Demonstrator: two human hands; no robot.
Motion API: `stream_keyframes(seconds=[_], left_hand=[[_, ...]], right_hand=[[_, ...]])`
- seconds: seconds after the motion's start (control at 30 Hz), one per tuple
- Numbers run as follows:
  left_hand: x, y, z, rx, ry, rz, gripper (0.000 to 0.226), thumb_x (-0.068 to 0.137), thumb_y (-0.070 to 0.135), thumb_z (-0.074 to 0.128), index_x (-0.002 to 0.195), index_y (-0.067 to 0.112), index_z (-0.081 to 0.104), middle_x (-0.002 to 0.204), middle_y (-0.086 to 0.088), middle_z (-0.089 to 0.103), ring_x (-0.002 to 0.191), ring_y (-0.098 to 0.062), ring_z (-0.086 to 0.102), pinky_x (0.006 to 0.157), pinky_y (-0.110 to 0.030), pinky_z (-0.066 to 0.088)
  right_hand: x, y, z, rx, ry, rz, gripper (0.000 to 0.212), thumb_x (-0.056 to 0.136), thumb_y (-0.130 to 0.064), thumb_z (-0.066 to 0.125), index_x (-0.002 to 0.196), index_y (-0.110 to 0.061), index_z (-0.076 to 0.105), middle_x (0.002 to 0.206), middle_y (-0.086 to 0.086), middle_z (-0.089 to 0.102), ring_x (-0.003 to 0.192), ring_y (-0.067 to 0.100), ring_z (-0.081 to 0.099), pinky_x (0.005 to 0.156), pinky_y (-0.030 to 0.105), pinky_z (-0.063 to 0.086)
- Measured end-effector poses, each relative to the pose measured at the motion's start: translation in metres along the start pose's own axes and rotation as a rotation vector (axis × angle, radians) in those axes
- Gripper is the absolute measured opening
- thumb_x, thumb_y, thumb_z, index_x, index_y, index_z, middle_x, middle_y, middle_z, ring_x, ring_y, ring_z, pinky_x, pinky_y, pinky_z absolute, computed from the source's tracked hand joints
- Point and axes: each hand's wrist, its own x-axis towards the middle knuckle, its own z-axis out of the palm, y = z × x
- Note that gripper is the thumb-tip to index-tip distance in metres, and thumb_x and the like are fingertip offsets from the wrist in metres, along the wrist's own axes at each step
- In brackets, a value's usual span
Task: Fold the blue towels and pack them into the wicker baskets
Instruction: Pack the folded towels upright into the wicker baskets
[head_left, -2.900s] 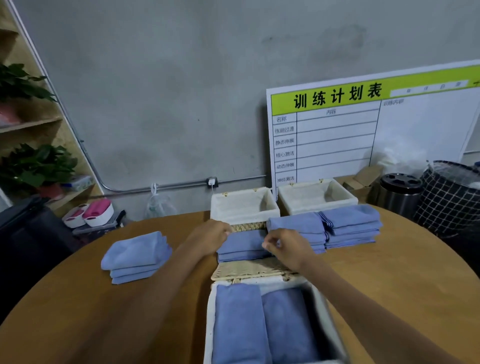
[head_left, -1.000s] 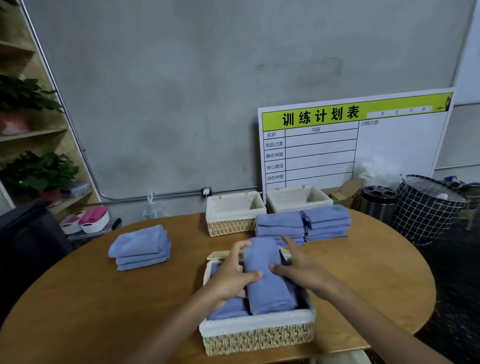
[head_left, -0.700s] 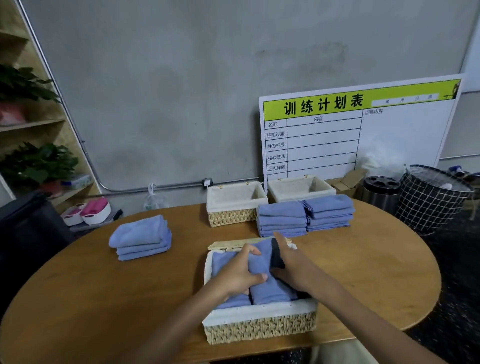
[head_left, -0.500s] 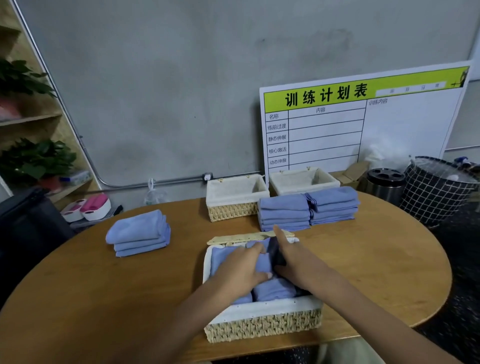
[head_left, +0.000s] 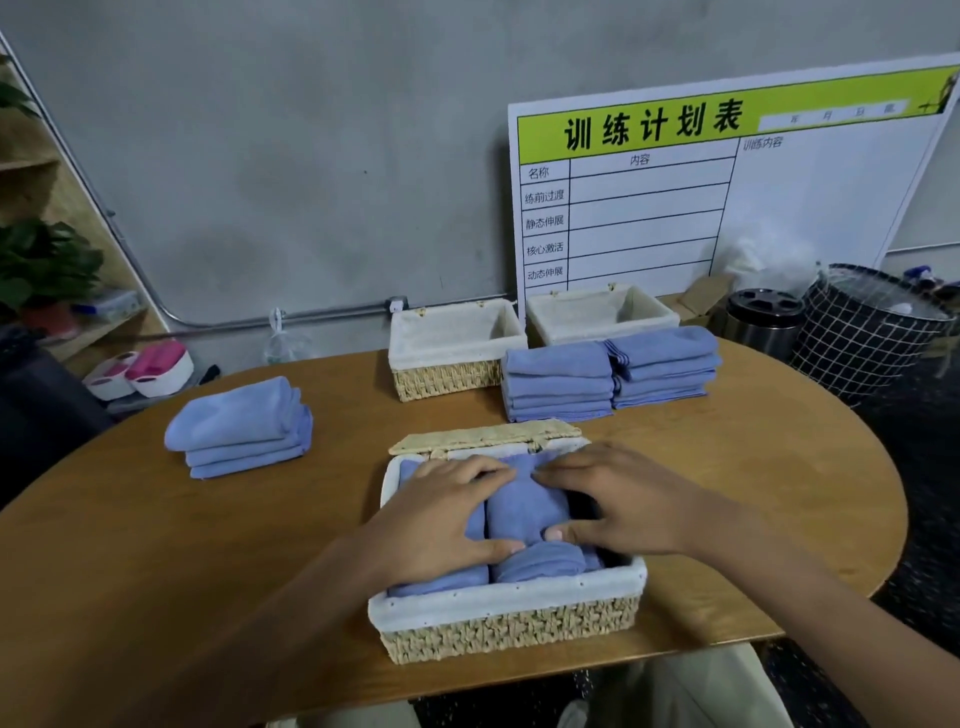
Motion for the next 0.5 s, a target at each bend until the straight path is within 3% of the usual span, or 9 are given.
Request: stream_keyframes(seconds=[0.13,0.27,0.4,0.5], left_hand=[[0.0,-0.003,-0.003,-0.067,-0.088,-0.044,0.091,0.083,0.077,0.05,0.158,0.038,0.016,0.164,0.018,0.012,0.149,-0.013,0.015,0.119,-0.031,0.009],[0.002,0.001,-0.004,-0.056,-0.096,-0.058,0.098,0.08,0.076,0.059,0.158,0.035,0.016,0.163,0.02,0.012,0.148,-0.012,0.016,0.119,-0.033,0.011],[0.003,0.005,0.0,0.017,-0.042,-0.025,0.101,0.077,0.078,0.06,0.157,0.031,0.023,0.159,0.019,0.019,0.144,-0.008,0.022,0.119,-0.032,0.012],[0.004,0.002,0.001,0.0,-0.055,-0.032,0.109,0.066,0.09,0.05,0.155,0.032,0.027,0.155,0.021,0.024,0.142,-0.008,0.027,0.119,-0.033,0.013]], right_hand=[[0.0,0.001,-0.008,0.006,-0.059,-0.009,0.092,0.077,-0.082,0.044,0.148,-0.024,0.044,0.147,-0.006,0.051,0.134,0.013,0.043,0.11,0.032,0.03],[0.001,-0.002,0.001,-0.107,-0.053,0.006,0.092,0.08,-0.077,0.055,0.153,-0.025,0.034,0.157,-0.01,0.037,0.143,0.014,0.033,0.116,0.039,0.024],[0.0,-0.007,0.01,-0.1,-0.03,0.024,0.099,0.076,-0.078,0.057,0.153,-0.022,0.031,0.159,-0.01,0.029,0.144,0.015,0.031,0.115,0.039,0.026],[0.001,-0.01,0.008,-0.079,-0.046,0.045,0.1,0.075,-0.077,0.059,0.153,-0.022,0.031,0.158,-0.011,0.029,0.143,0.014,0.031,0.113,0.039,0.027]])
